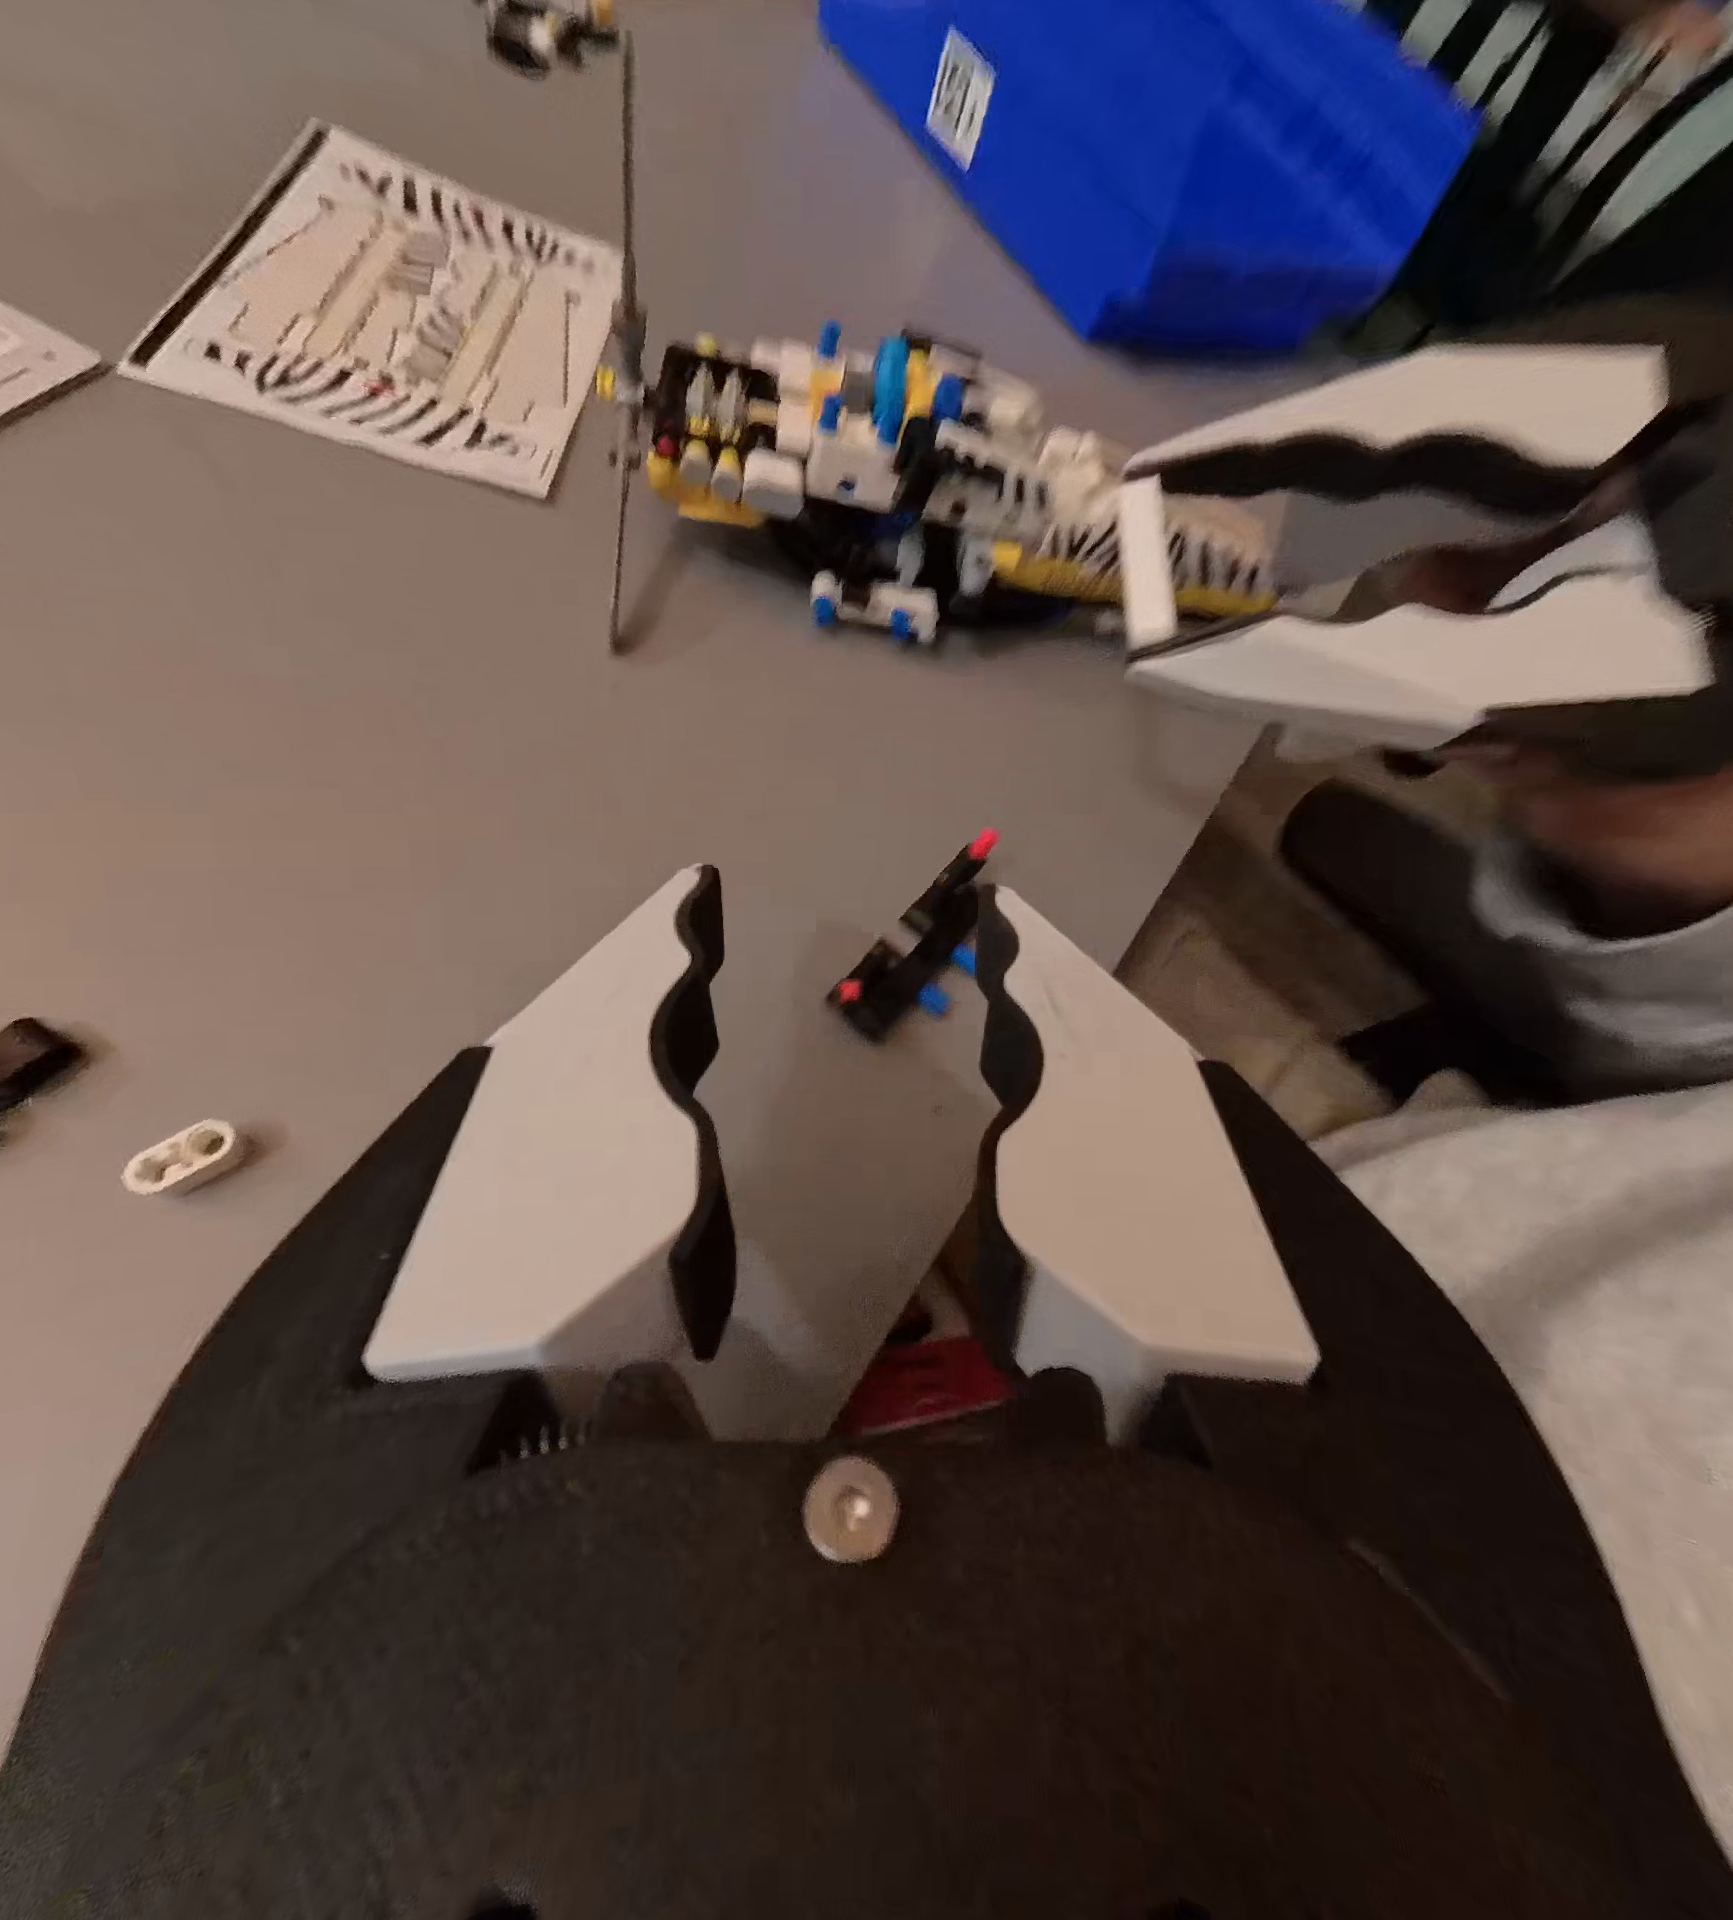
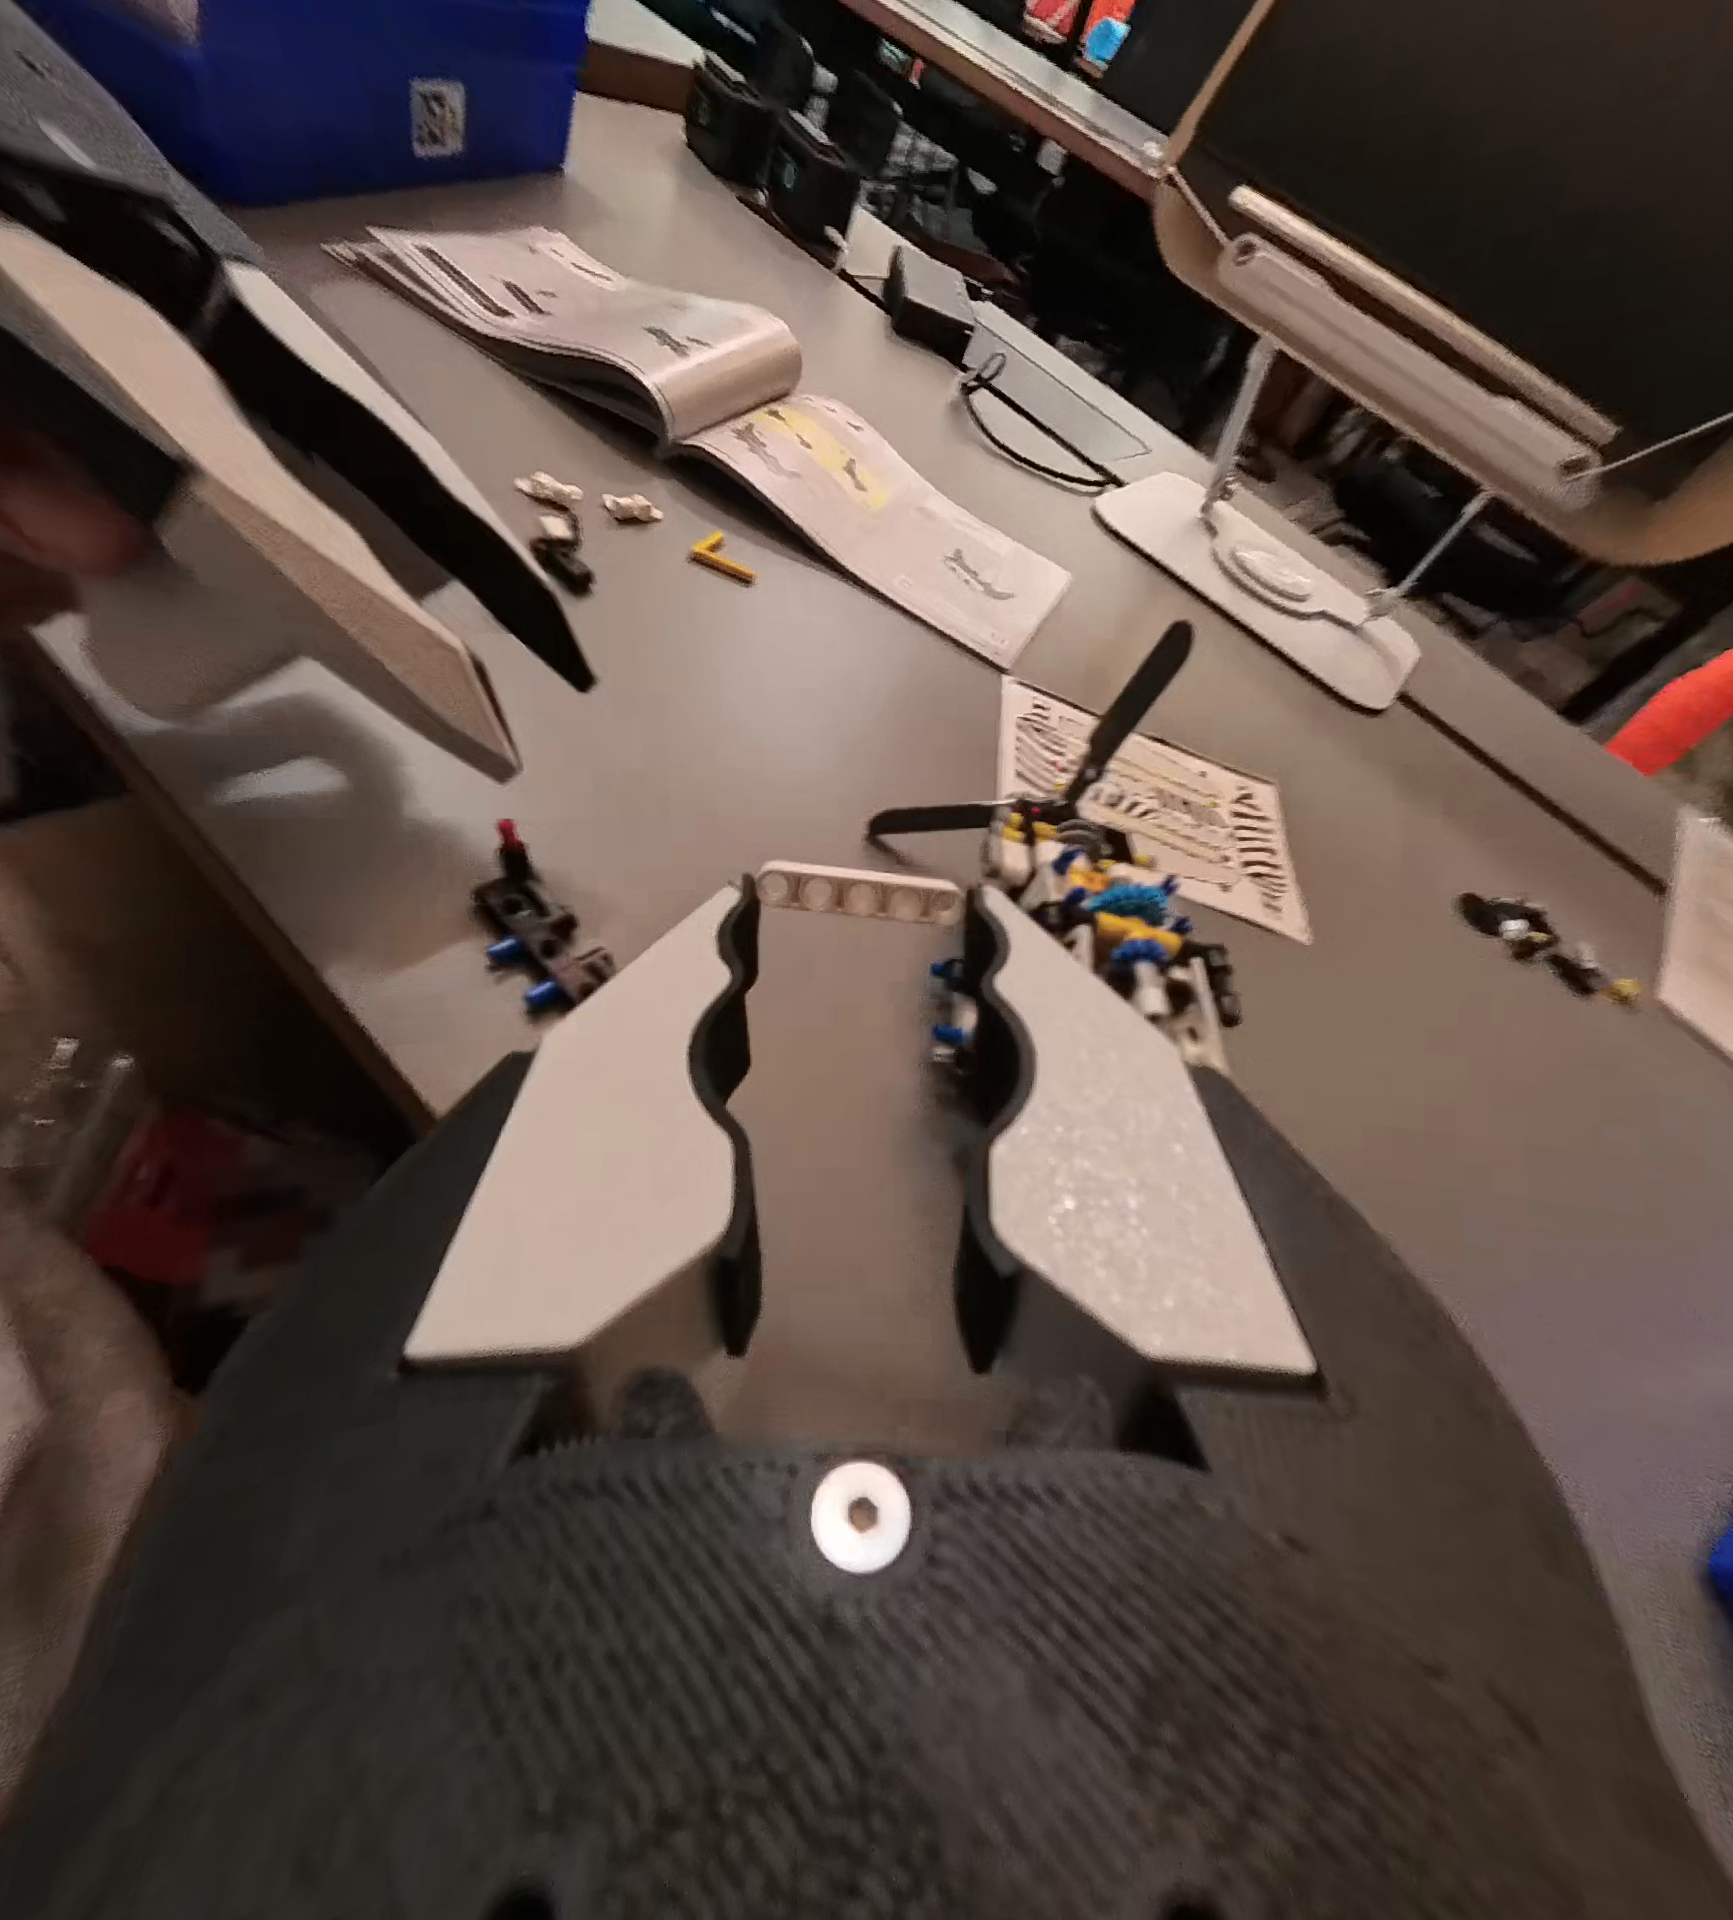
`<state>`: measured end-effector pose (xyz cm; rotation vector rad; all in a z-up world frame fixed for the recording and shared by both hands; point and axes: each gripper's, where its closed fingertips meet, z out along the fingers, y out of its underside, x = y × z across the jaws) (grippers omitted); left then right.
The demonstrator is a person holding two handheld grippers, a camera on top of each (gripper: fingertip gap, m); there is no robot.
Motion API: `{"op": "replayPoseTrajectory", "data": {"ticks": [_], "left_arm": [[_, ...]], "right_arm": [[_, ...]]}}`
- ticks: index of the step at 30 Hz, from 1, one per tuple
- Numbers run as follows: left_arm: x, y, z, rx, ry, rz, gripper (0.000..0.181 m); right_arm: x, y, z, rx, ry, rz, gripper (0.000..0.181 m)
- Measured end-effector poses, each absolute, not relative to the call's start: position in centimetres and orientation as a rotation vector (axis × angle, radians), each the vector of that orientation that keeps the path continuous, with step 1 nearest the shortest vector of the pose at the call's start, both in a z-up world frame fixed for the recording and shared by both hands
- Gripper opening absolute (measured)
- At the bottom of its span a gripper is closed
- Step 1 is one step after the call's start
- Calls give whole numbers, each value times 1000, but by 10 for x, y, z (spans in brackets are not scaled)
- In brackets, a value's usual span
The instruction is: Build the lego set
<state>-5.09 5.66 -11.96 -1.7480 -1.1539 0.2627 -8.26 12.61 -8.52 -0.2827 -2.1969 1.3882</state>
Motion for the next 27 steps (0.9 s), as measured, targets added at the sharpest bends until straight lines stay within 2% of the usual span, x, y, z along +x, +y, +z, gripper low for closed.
{"op": "replayPoseTrajectory", "data": {"ticks": [10, 19, 27], "left_arm": [[-41, 61, -165, -2115, -1147, 371, 41], [-14, 67, -166, -2137, -1154, 270, 21], [-37, 58, -150, -1997, -1188, 419, 40]], "right_arm": [[-25, 105, -148, -360, -2401, 1532, 38], [-29, 107, -160, -435, -2379, 1476, 38], [-30, 110, -164, -452, -2436, 1395, 47]]}}
